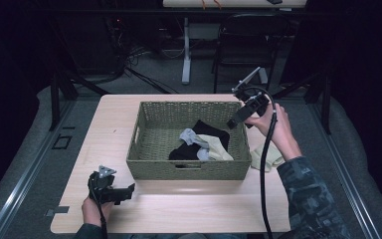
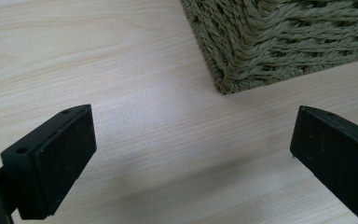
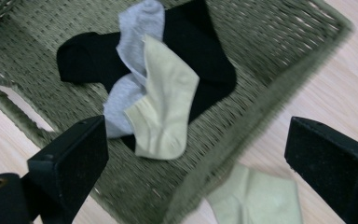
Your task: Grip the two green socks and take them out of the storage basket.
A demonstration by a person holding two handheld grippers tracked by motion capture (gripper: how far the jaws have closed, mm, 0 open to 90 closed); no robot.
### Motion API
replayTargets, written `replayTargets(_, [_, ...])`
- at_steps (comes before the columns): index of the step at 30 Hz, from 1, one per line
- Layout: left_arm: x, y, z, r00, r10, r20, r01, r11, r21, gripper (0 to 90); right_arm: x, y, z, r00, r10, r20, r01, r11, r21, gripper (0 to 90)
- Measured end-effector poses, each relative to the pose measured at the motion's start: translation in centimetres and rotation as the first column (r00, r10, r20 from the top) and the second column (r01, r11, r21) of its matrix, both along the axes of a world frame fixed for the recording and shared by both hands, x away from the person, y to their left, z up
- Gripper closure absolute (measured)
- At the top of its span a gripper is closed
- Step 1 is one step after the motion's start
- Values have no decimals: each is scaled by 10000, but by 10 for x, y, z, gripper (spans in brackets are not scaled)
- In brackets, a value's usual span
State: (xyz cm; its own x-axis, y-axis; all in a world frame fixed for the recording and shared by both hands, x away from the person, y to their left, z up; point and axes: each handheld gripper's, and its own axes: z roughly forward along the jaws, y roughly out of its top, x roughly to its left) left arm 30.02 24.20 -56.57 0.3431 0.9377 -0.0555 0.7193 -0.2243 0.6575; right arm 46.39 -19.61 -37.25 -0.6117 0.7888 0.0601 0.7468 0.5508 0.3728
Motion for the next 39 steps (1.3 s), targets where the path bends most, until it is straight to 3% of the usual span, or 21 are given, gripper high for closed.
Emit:
replayTargets(7, [0, 0, 0, 10000, 9, 17, -9, 10000, -9, 1, 11, 32, -18, 9975, 658, -245, -660, 9978, -74, 121])
replayTargets(10, [0, 1, 0, 10000, 8, 42, -8, 10000, -16, 1, 13, 38, -25, 9978, 589, -293, -590, 9983, -24, 129])
replayTargets(14, [0, 0, 0, 10000, 9, 21, -9, 10000, -20, 1, 17, 46, -37, 9956, 751, -565, -769, 9966, -305, 159])
replayTargets(24, [0, 1, 0, 10000, 9, 39, -9, 10000, -24, 1, 18, 64, -81, 9903, 784, -1143, -853, 9947, -567, 367])
replayTargets(34, [0, 0, 1, 10000, -8, 49, 8, 10000, -28, 1, 18, 71, -104, 9877, 760, -1365, -887, 9920, -896, 582])
replayTargets(39, [0, 1, 1, 10000, 26, 62, -26, 10000, -32, 1, 19, 73, -120, 9820, 731, -1742, -936, 9893, -1119, 614])
